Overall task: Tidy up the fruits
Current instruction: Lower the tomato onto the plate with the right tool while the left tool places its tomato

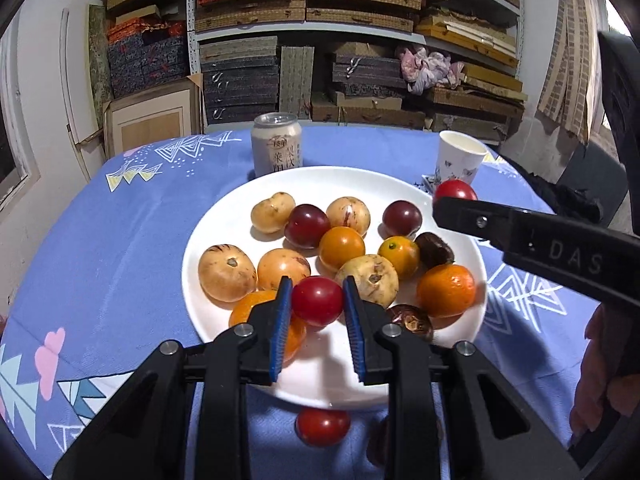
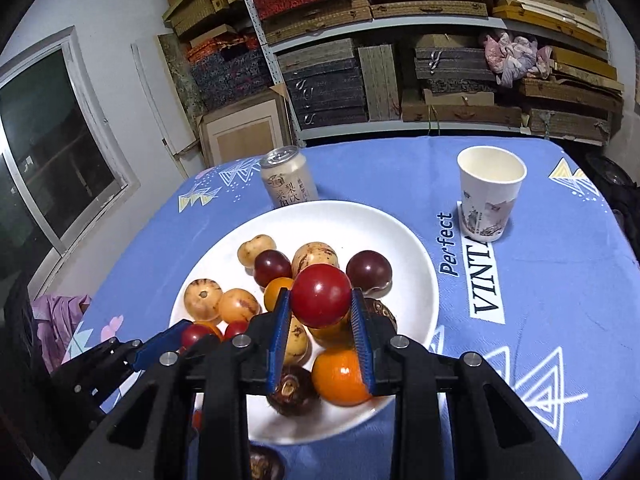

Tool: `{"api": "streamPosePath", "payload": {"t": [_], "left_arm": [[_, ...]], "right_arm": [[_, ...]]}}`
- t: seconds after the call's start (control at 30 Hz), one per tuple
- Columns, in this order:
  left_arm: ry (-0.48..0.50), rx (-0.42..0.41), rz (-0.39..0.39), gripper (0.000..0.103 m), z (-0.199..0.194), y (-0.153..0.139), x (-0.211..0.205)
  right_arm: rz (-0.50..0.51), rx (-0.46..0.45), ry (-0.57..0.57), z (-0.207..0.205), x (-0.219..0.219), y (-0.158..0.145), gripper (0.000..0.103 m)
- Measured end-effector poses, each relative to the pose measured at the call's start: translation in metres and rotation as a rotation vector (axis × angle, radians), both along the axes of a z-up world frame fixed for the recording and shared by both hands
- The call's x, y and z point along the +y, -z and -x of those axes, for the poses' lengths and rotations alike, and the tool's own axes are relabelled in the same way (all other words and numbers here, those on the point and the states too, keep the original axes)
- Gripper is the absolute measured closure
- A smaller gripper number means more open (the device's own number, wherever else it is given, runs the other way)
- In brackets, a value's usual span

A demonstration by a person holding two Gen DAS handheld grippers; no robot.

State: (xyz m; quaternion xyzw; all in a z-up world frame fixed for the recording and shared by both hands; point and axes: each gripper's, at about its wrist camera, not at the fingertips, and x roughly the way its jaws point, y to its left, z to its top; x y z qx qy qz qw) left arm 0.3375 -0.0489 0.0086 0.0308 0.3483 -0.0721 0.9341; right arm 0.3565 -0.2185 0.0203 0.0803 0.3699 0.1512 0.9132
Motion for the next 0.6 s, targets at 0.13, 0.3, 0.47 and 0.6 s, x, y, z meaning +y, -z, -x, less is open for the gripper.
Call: {"api": "streamPosePath", "payload": {"t": [0.13, 0.3, 0.47, 0.6], "left_arm": [[-0.002, 0.002, -0.025, 0.078, -0.011, 0.008, -0.006], [0.008, -0.017, -0.049, 0.077, -0.014, 0.011, -0.012], [0.017, -0.014, -0.053, 0.075, -0.014, 0.014, -0.013], [0.016, -0.016, -0.045, 0.072, -0.011, 0.013, -0.011]], "right_arm": [[0.021, 0.019, -0.014, -0.011, 0.007, 0.014, 0.073], [0.036, 0.033, -0.021, -0.018, 0.012, 0.023, 0.071], [0.034, 0.031, -0.028, -0.018, 0.014, 0.025, 0.059], [0.041, 0.013, -0.021, -0.011, 0.013, 0.017, 0.054]]}}
